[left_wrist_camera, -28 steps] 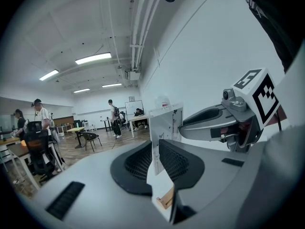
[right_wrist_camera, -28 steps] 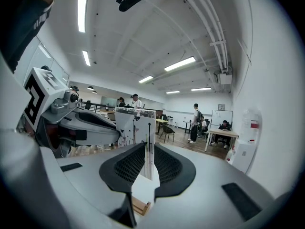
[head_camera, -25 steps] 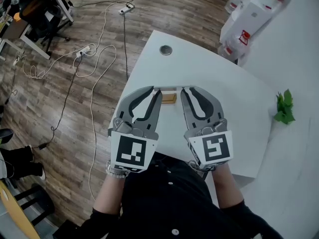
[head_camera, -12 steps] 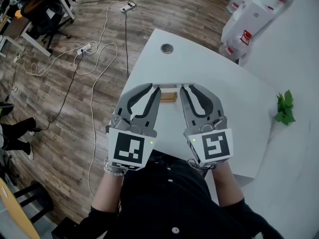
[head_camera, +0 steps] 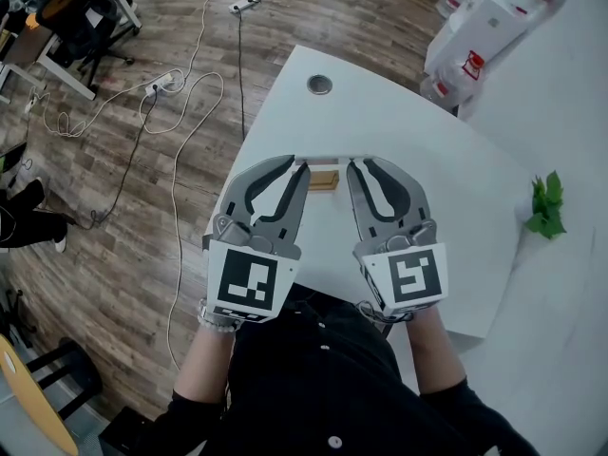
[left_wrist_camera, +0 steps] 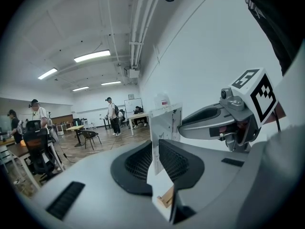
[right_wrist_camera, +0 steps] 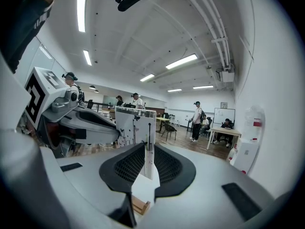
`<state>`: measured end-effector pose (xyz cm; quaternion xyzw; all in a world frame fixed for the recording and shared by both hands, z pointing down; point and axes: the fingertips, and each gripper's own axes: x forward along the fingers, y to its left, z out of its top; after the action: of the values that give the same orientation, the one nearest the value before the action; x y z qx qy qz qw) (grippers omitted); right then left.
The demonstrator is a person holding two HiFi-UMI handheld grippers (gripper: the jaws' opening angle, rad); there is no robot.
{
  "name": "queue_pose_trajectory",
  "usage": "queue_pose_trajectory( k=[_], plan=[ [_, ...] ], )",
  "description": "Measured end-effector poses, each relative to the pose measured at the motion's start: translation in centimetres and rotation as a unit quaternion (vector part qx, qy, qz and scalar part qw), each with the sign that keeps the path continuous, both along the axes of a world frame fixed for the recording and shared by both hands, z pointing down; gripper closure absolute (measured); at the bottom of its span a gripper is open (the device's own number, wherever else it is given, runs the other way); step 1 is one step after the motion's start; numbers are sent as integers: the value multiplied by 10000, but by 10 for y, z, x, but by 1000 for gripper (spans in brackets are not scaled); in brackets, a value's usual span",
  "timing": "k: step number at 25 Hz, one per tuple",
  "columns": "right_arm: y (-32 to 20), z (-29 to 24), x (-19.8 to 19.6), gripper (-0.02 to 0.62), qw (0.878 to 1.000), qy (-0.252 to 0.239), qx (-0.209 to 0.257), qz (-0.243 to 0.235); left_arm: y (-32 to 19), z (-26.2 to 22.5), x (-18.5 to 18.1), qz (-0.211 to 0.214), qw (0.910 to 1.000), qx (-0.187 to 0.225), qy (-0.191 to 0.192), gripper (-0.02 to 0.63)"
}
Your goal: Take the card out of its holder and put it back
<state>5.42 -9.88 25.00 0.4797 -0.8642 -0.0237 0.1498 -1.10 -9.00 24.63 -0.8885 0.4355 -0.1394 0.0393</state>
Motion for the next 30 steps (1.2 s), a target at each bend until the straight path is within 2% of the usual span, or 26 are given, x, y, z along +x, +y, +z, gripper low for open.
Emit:
queue_pose_trajectory(
  k=[4, 10, 18, 22, 26, 30],
  plan=[
    [-2, 10, 1, 506, 10000, 3, -95, -19, -2, 8, -1, -90, 9996, -249, 130, 551],
    [-7, 24, -3, 506, 9998, -10, -193, -28, -7, 23, -4, -98, 9992, -356, 130, 551],
    [-14, 52, 2, 506, 9992, -58, -394, 19, -14, 50, 1, -49, 9988, -478, 14, 551],
    [-16, 66, 5, 506, 9988, -72, -477, 35, -17, 63, 5, 103, 9989, -433, -119, 551],
    [-18, 80, 6, 506, 9986, -71, -533, 4, -18, 77, 6, 16, 9982, -601, -38, 551],
    [-20, 94, 7, 506, 9983, -29, -586, -63, -20, 91, 8, 77, 9980, -614, -142, 551]
  ],
)
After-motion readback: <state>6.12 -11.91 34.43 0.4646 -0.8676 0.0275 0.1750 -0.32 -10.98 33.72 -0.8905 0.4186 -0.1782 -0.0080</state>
